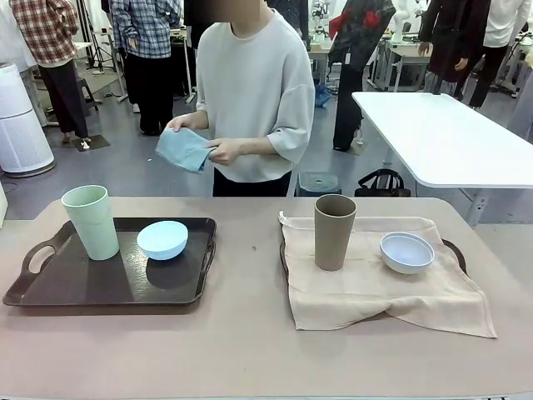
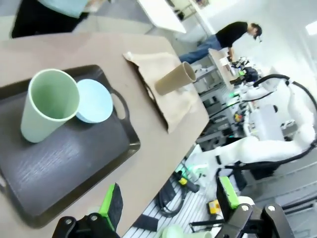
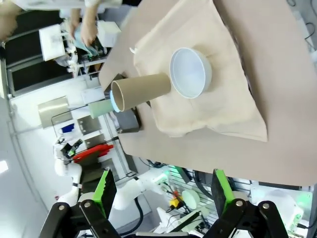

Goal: Set up a tray with a mat and arrange the tableware.
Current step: Pick up the Picnic Bowl and Reusable plastic cup from the Handle tray in front of the human's position and hold them in the air.

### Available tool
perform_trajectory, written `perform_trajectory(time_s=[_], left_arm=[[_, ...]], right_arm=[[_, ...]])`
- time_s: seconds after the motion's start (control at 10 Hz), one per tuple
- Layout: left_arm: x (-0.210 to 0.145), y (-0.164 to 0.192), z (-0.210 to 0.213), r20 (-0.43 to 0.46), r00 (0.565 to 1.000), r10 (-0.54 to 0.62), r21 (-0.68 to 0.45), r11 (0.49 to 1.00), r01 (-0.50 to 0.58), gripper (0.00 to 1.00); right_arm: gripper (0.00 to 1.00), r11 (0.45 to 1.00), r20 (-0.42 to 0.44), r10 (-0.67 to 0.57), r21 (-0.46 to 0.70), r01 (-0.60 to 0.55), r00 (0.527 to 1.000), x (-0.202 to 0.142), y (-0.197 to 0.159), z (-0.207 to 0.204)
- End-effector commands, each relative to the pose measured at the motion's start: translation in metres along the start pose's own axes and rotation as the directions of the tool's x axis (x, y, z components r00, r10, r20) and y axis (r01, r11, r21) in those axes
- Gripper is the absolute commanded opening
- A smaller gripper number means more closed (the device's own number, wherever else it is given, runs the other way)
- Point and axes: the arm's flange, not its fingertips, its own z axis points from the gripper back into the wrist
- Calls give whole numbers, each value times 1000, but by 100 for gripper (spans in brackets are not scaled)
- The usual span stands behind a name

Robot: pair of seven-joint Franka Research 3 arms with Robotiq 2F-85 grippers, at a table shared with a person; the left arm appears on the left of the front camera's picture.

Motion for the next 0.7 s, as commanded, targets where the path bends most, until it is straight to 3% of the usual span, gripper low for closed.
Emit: perform_trajectory(time_s=[0.0, 0.3, 0.6], left_arm=[[-5, 12, 19, 38, 999, 38, -58, 998, -36, 100], [-37, 15, 40, 64, 995, 81, -26, 996, -80, 100], [-45, 11, 49, 85, 993, 77, -8, 997, -76, 100]], right_arm=[[100, 998, 18, -14, 62, 13, 1000, 3, -9, 21], [100, 994, 109, -78, 84, 69, 991, -4, -33, 67], [100, 984, 153, -144, 126, 126, 978, -7, -57, 91]])
